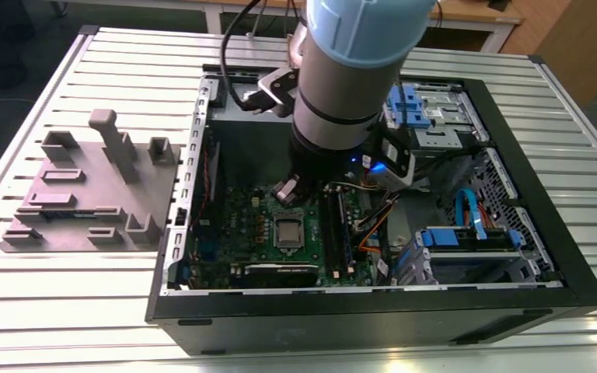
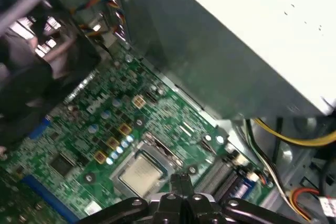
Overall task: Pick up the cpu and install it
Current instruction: 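Install the first cpu locking lever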
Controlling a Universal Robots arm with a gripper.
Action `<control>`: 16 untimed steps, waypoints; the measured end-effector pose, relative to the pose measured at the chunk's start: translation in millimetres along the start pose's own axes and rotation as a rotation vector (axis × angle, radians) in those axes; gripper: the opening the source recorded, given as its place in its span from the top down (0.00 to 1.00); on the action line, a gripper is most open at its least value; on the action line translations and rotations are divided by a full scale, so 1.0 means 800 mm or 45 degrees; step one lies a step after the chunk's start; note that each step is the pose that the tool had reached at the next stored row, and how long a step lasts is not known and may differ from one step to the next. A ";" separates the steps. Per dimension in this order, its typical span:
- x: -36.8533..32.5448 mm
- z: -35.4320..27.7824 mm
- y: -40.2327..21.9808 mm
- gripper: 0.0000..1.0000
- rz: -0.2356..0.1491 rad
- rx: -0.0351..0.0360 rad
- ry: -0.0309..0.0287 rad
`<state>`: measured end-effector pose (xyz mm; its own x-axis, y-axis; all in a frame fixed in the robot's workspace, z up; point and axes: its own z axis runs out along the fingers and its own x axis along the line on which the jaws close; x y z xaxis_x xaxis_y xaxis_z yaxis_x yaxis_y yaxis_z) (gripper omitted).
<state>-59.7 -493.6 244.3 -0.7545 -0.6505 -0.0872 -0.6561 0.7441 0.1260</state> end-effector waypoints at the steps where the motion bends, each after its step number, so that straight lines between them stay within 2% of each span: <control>1: -0.0034 0.0001 -0.0030 0.90 0.000 0.0000 0.0000; 5: -0.0167 0.0004 -0.0141 0.90 0.000 -0.0002 -0.0001; 7: -0.0232 0.0017 -0.0154 0.90 0.000 -0.0004 0.0002; 11: -0.0328 0.0054 -0.0106 0.90 0.000 -0.0021 -0.0014; 16: -0.0396 0.0096 -0.0040 0.90 0.000 -0.0072 -0.0058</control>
<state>-33.8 -474.2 239.1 -0.7544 -0.6500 -0.0917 -0.6562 0.7431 0.1316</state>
